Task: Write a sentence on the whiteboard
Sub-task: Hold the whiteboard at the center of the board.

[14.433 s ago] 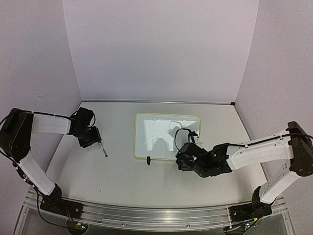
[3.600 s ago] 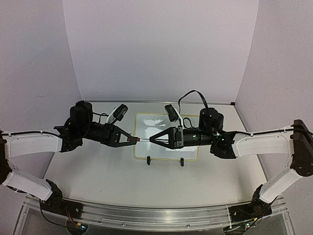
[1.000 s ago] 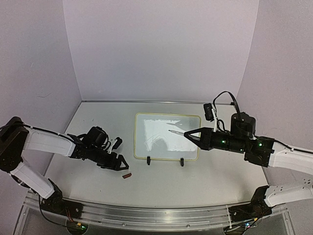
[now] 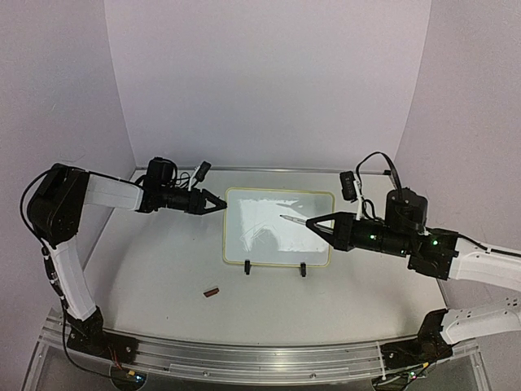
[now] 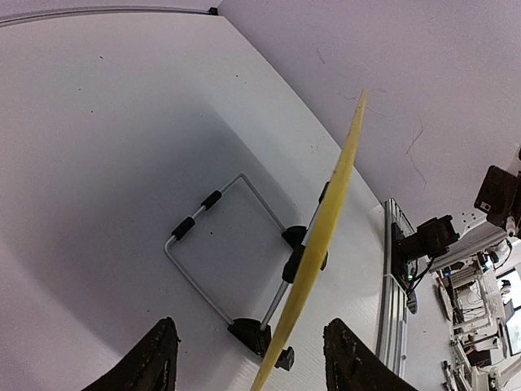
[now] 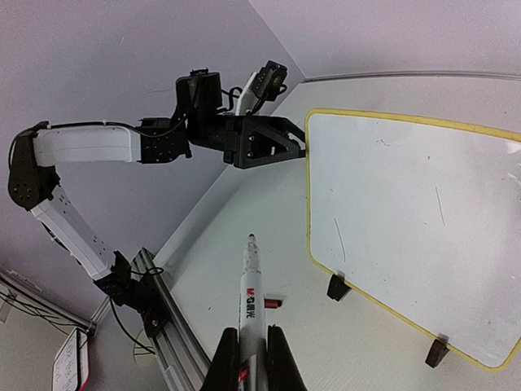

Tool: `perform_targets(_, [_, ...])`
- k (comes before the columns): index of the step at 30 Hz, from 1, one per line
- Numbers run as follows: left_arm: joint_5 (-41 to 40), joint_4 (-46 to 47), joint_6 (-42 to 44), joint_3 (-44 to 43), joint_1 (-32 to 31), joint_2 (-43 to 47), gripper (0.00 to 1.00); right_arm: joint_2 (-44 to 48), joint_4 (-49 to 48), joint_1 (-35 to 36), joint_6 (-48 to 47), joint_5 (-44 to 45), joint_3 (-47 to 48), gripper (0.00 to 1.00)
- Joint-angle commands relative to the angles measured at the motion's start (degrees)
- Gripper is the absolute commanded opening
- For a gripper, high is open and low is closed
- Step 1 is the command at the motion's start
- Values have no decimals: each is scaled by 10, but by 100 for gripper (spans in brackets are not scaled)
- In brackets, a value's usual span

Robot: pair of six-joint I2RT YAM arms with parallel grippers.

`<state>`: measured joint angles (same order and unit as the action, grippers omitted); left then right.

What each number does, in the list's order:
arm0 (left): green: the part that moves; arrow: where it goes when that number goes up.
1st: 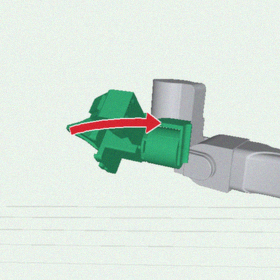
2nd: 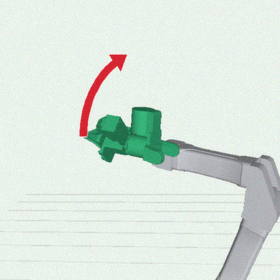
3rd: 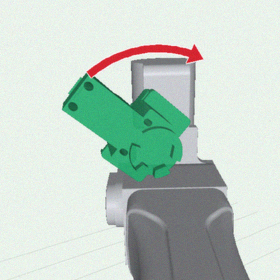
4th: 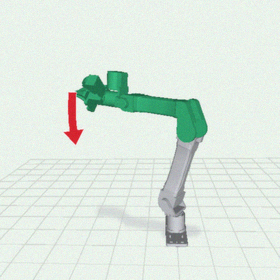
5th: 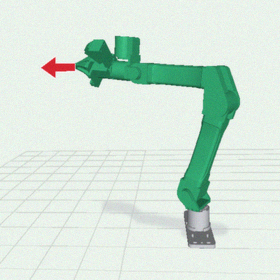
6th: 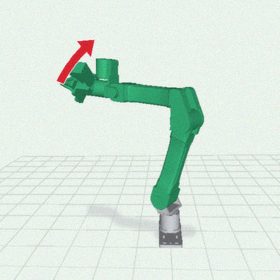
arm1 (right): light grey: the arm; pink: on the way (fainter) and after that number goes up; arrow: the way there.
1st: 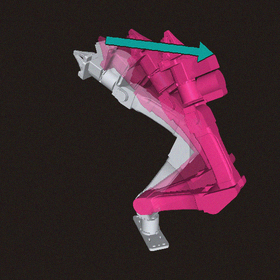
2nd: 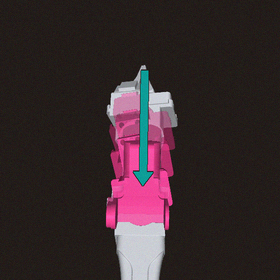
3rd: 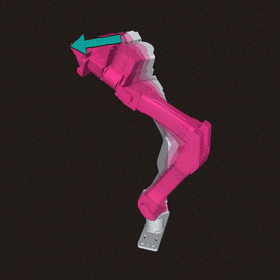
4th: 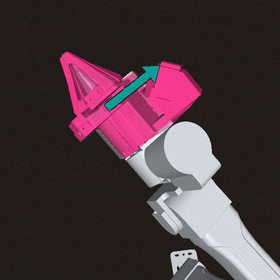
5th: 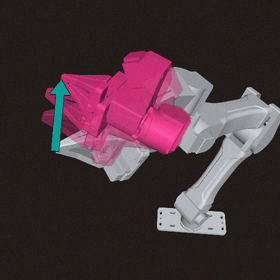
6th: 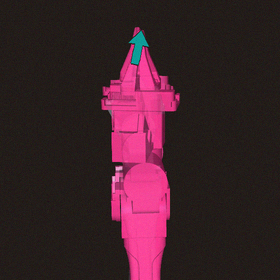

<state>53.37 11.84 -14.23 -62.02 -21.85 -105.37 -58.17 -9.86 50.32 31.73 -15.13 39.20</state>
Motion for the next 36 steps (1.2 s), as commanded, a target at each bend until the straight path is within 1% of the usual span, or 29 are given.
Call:
perform_targets(1, [66, 40, 7, -56, 0, -36, 55, 4, -18, 5, 4, 13, 1, 0])
perform_targets(5, [101, 80, -19, -65, 0, -54, 35, -2, -18, 5, 3, 15, 6, 0])
perform_targets(7, [115, 91, -24, -64, 0, -60, 27, -6, -18, 5, 2, 14, 7, 0])
perform_targets(11, [141, 108, -33, -60, -1, -62, 14, -16, -18, 6, 2, 12, 11, 0])
perform_targets(16, [142, 113, -31, -45, -1, -50, 1, -21, -18, 8, 1, 12, 13, 0])
perform_targets(24, [137, 139, -35, 4, -6, -25, 0, -19, -17, 13, 2, 14, 12, 0])
perform_targets(29, [113, 144, -29, 45, -18, 2, 0, -16, -17, 17, 2, 20, 11, 0])
perform_targets(36, [94, 158, -31, 90, -27, 28, 0, -23, -19, 42, -4, 52, 16, 0])
